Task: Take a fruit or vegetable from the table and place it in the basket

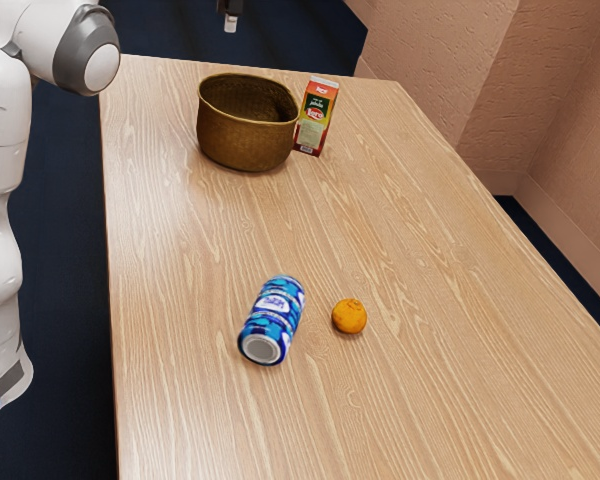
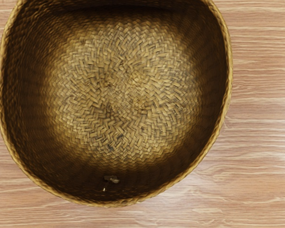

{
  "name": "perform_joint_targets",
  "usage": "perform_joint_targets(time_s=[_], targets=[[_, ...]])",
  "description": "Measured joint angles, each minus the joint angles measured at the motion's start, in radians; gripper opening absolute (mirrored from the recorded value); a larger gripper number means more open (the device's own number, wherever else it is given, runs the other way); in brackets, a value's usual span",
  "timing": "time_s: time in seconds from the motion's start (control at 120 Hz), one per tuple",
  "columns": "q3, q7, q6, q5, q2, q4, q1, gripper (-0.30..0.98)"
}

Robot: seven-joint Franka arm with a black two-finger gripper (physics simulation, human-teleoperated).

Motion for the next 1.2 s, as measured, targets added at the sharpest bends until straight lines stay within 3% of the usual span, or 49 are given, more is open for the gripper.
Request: perform_joint_targets(time_s=[0.275,0.333,0.383,0.483,0.667,0.733,0.883,0.983,1.083,1.2], targets=[[-0.009,0.003,-0.001,0.008,-0.021,0.025,0.018,0.67],[-0.020,0.004,-0.001,0.080,-0.071,0.123,-0.117,0.67],[-0.037,0.001,0.005,0.120,-0.008,0.155,-0.265,0.67],[-0.212,-0.020,0.051,0.165,0.172,0.171,-0.456,0.67],[-0.437,-0.056,0.120,0.187,0.252,0.168,-0.495,0.67],[-0.456,-0.083,0.136,0.186,0.210,0.065,-0.541,0.67],[-0.467,-0.177,0.250,0.105,0.009,-0.291,-0.561,0.67],[-0.471,-0.252,0.302,0.063,-0.050,-0.372,-0.603,0.67],[-0.463,-0.323,0.319,0.044,-0.033,-0.415,-0.680,0.67],[-0.450,-0.392,0.322,0.035,0.002,-0.431,-0.665,0.67]])
